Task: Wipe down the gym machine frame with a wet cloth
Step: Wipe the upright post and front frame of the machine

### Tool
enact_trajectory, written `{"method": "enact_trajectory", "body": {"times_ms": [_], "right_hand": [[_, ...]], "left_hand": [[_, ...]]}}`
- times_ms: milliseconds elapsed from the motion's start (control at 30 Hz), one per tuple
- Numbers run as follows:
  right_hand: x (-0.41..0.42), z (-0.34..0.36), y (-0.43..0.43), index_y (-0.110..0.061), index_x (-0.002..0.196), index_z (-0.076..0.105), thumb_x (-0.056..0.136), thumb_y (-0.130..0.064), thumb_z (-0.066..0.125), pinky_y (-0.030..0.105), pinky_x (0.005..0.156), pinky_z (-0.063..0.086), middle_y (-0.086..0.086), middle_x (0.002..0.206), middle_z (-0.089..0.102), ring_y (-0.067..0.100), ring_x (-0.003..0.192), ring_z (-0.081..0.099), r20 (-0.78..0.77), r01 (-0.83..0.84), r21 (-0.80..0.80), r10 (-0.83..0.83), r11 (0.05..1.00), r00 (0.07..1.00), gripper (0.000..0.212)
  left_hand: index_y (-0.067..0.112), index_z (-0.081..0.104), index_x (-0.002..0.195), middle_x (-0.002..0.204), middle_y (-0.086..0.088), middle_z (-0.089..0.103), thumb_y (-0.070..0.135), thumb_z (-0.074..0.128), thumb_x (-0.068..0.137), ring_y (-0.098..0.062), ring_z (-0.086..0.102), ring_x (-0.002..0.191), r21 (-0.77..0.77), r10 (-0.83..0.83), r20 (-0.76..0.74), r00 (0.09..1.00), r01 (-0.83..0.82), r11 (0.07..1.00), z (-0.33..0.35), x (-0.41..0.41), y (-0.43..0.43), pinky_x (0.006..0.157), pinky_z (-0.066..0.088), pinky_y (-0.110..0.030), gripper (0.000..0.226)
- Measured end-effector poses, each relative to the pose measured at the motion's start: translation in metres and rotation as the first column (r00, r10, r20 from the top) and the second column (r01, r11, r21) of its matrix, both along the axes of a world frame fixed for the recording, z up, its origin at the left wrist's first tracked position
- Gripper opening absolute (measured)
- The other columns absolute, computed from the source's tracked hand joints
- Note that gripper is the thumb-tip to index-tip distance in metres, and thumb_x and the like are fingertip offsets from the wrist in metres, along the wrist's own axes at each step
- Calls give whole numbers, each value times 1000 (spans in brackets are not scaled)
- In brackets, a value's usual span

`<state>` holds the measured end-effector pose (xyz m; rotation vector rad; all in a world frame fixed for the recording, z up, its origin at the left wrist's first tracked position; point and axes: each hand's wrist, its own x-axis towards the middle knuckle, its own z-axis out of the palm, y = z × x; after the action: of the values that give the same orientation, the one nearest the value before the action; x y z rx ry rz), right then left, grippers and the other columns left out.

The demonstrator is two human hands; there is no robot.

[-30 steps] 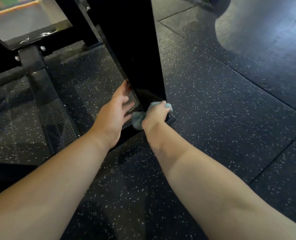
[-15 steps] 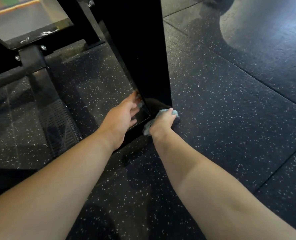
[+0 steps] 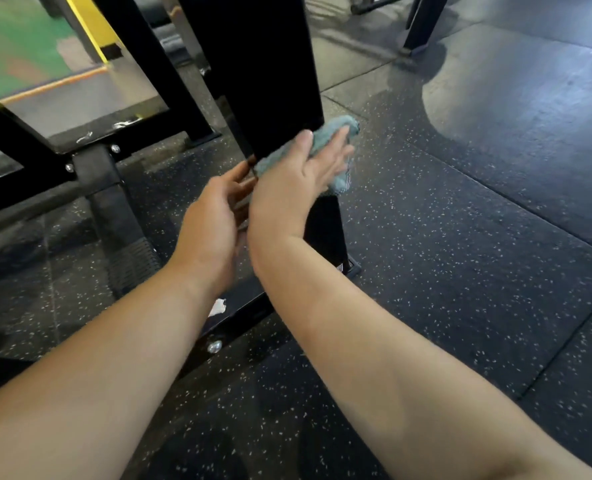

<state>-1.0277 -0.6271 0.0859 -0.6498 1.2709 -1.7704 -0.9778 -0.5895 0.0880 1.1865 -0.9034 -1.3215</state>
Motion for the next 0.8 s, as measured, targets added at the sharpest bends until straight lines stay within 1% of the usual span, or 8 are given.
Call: {"method": "enact_trajectory", "body": {"times_ms": [67,200,333,400,467,567,700,800], "right_hand": [[8,16,6,-26,152,8,103,-27,34,29,115,-11,-3,160,-9,8,145,-13,-152,-22,-167,-4,986,988,56],[8,-20,3,-21,149,12,100,-26,35,37,120,2,-5,157,0,10,146,-4,-402,41,-382,-206,923,892,54],[-16,-94,-8,-34,150,10,104,-34,26,46,118,18,-4,160,4,20,146,11,-5,75,107,-75,991,997,49],[-28,-107,-14,-28,152,7,104,-38,15,47,116,22,4,160,11,27,144,19,262,-59,346,-36,936,964,50],[-28,-102,-19,-21,153,6,103,-35,11,47,116,22,6,159,13,29,144,20,356,-97,451,-80,887,931,52],[-8,-70,-13,-26,152,4,101,-35,23,48,117,21,3,160,4,27,146,12,214,-29,320,-43,947,976,55],[7,-56,5,-51,144,3,101,-36,30,36,119,4,-12,159,-8,7,146,-7,-144,41,-110,-57,993,988,53],[-11,-94,-3,-47,147,6,102,-37,26,48,116,23,0,160,8,24,145,17,-16,66,141,-65,988,998,51]], "left_hand": [[14,63,112,93,3,73,17,31,95,-9,67,89,-77,19,-92,996,-26,997,15,2,1,69,52,-22,37],[24,53,129,118,6,66,21,23,97,-10,62,109,-157,-47,-52,998,38,987,27,5,0,88,51,-27,44],[37,43,135,133,16,54,16,18,99,-10,55,120,-167,-36,117,993,56,984,17,6,3,104,37,-39,49],[39,43,135,134,17,52,15,19,99,-11,55,119,-150,-42,139,989,63,987,13,5,2,102,39,-37,49],[35,48,130,132,14,54,12,21,99,-14,57,117,-96,-31,118,992,43,994,9,5,1,102,41,-38,47],[26,55,124,130,9,57,9,24,98,-16,62,111,-63,5,43,999,-2,998,5,7,-2,94,48,-37,45],[24,60,117,122,8,62,9,25,98,-15,65,105,-45,20,-3,1000,-20,999,5,8,-5,86,52,-33,42],[27,60,111,120,9,62,7,24,99,-15,64,106,-35,23,45,999,-22,999,7,7,-5,87,51,-35,43]]}}
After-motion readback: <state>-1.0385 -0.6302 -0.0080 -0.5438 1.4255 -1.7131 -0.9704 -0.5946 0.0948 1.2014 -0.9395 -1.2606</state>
